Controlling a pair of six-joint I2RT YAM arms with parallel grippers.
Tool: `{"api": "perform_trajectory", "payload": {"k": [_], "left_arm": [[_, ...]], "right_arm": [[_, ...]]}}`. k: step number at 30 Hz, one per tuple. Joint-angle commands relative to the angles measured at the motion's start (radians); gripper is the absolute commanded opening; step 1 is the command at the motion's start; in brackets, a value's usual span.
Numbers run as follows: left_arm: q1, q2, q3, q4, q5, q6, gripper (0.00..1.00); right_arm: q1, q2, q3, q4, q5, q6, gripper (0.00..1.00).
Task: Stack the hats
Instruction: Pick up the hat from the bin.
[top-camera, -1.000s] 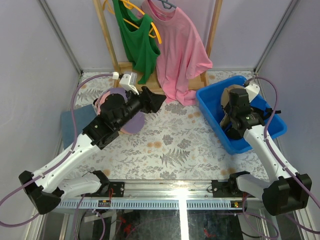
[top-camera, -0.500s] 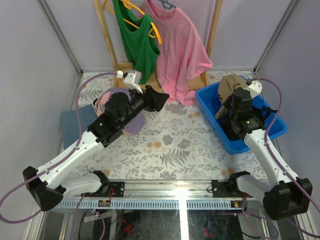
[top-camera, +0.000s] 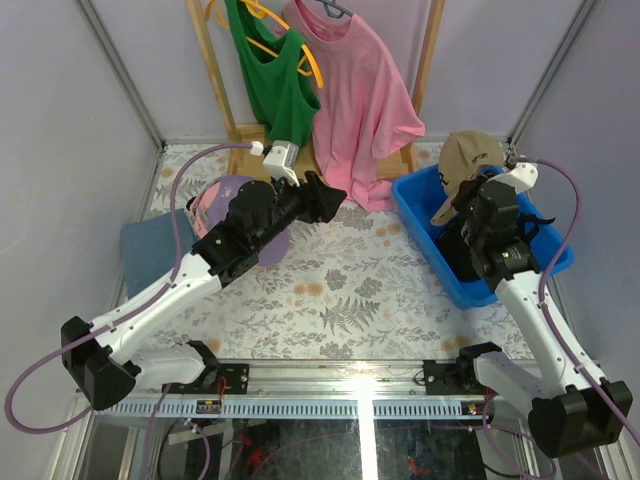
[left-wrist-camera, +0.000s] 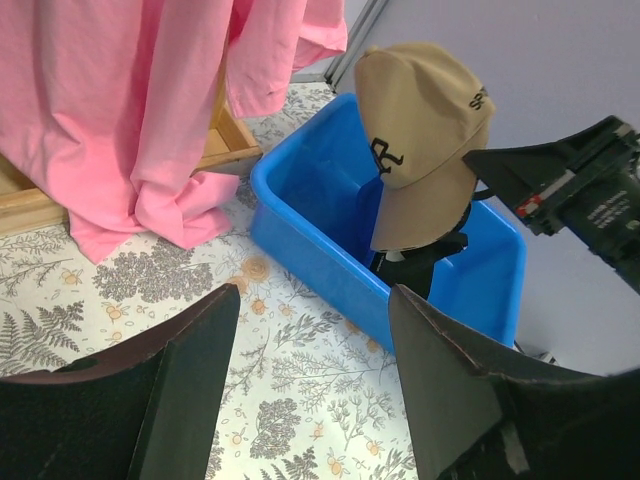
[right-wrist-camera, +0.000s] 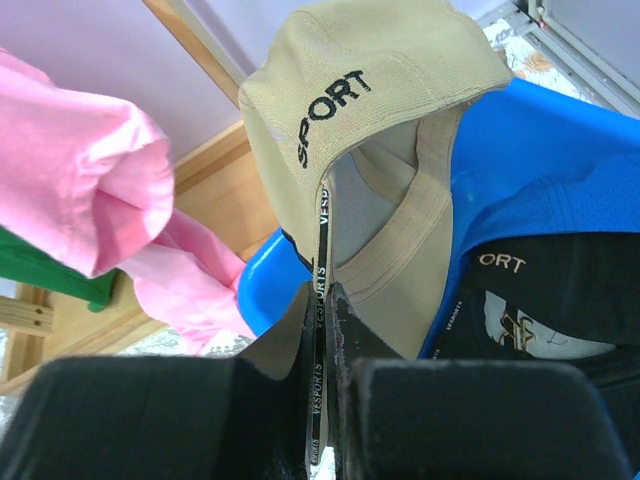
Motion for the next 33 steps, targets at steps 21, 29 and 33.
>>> {"api": "perform_trajectory", "payload": {"k": [21,29,33], "left_arm": [[-0.011,-0.07,-0.003,0.076,0.121,-0.069,0.65],[-0.012,-0.109,-0.002,0.063,0.262,-0.11,0.72],[-0.011,-0.124,-0.014,0.079,0.312,-0.137,0.77]], "right_arm": [[-0.007,-0.325,0.082,-0.005,-0.357,0.184,0.0],[-0.007,-0.385,0.148,0.053,-0.557,0.311,0.0],[-0.007,-0.393,0.159,0.122,-0.638,0.398,0.0]]}}
